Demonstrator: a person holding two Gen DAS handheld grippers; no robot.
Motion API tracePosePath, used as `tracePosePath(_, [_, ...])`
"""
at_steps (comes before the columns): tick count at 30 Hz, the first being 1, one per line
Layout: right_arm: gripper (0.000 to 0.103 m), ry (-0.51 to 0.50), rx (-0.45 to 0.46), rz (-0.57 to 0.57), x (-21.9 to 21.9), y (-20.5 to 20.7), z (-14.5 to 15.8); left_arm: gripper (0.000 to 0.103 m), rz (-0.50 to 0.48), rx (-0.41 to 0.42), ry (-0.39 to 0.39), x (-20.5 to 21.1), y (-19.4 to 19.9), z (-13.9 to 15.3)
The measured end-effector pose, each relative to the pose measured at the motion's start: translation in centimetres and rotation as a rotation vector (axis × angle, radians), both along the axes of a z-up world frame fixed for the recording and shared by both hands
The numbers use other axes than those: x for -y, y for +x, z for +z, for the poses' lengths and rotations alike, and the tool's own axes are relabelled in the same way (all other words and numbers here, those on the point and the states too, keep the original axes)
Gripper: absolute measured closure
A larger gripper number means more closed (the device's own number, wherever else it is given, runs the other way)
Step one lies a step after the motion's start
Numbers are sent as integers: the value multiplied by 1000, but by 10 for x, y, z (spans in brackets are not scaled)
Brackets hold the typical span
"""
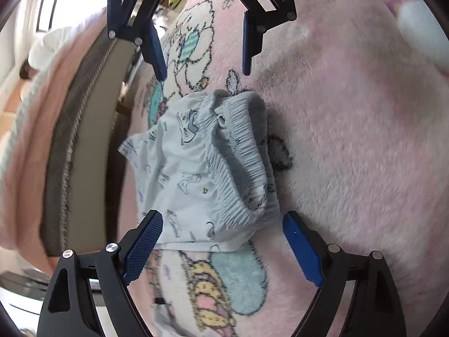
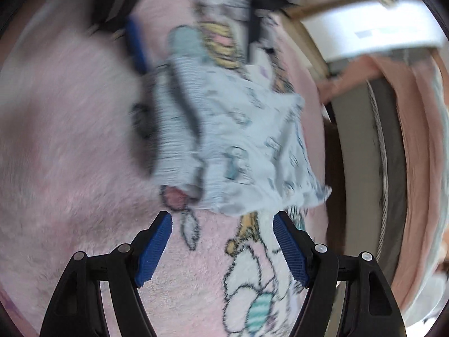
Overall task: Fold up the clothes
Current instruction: 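Move both open grippers to the folded pants from opposite sides, then close both grippers together on the folded waistband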
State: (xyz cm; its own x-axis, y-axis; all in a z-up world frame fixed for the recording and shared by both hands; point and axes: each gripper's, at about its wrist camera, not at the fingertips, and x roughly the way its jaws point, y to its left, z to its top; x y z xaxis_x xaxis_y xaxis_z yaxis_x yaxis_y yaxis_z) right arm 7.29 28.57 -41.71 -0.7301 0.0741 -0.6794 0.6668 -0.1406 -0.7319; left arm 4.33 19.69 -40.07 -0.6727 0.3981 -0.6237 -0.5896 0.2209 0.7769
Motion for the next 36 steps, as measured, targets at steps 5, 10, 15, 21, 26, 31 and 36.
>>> tracePosePath(5, [29, 90, -54, 86, 9, 14, -18, 15, -58, -166, -33, 5, 5, -15])
tracePosePath(10, [28, 100, -65, 108, 15, 11, -23, 15, -30, -101, 2, 5, -1, -4])
tracePosePath(15, [23, 41, -32, 87, 14, -2, -18, 12, 14, -37, 63, 5, -10, -2])
tracePosePath(21, [17, 26, -91, 114, 25, -20, -21, 5, -32, -136, 111, -3, -4, -7])
tracePosePath(26, [12, 28, -129, 162, 25, -20, -22, 2, 3, -152, 139, -10, -12, -5])
tracePosePath(31, [1, 51, -188, 191, 30, -23, -24, 2, 19, -199, 167, -11, -14, -6])
tracePosePath(36, [1, 41, -198, 173, 37, -27, -24, 3, -47, -293, 184, -13, -3, -11])
